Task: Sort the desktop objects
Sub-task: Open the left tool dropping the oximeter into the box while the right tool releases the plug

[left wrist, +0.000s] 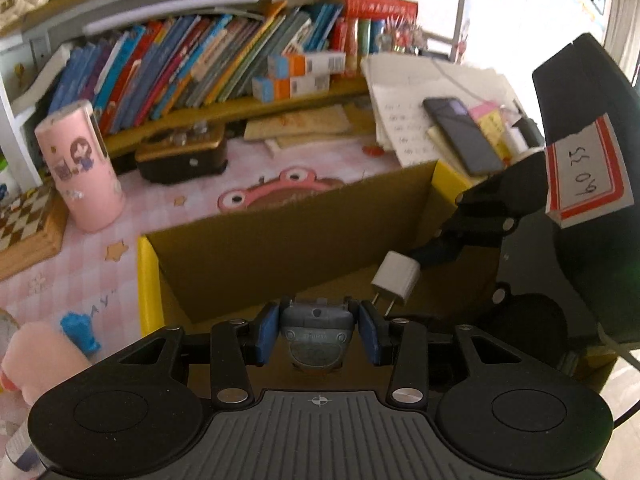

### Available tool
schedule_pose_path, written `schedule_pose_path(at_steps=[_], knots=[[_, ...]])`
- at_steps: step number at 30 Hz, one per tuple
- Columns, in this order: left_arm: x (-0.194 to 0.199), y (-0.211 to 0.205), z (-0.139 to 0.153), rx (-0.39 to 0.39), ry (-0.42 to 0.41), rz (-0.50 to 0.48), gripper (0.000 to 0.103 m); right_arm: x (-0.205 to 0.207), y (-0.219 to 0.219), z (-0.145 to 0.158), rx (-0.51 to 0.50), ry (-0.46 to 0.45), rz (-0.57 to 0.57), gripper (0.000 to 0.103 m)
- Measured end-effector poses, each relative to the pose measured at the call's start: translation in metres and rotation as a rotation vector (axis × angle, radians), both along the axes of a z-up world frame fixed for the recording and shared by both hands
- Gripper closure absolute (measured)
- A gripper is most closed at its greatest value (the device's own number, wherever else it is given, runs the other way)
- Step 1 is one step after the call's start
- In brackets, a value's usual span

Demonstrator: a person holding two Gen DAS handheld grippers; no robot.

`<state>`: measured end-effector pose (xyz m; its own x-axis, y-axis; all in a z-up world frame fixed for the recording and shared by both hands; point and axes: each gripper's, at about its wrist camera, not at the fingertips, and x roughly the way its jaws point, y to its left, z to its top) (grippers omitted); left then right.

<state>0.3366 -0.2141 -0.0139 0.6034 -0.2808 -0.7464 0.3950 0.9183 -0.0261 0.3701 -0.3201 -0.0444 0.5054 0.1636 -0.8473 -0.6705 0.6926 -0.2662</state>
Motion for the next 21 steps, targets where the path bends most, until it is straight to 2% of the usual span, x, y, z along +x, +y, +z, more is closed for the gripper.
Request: schedule_pose_path(at_steps=[8, 14, 15, 20, 21], knots=[[0.002, -0.001, -0.006, 0.015, 0.025, 0.011, 0.062, 0.006, 0.0, -0.009, -0.012, 0.042, 0.009, 0.062], [0.0, 0.0, -0.003, 0.008, -0.011, 0.036, 0.06, 0.007, -0.001, -0.01, -0.008, 0.048, -0.002, 0.062], [-0.001, 0.0, -0.002, 0.008, -0.019, 0.04, 0.059, 0.007, -0.001, -0.01, -0.007, 0.047, -0.003, 0.061], [-0.007, 0.0, 0.004, 0.018, -0.063, 0.047, 0.04, 0.005, -0.004, -0.005, 0.019, 0.021, -0.012, 0.051], [-0.01, 0.0, 0.006, 0.016, -0.077, 0.048, 0.039, 0.004, -0.005, -0.003, 0.026, 0.02, -0.013, 0.05]])
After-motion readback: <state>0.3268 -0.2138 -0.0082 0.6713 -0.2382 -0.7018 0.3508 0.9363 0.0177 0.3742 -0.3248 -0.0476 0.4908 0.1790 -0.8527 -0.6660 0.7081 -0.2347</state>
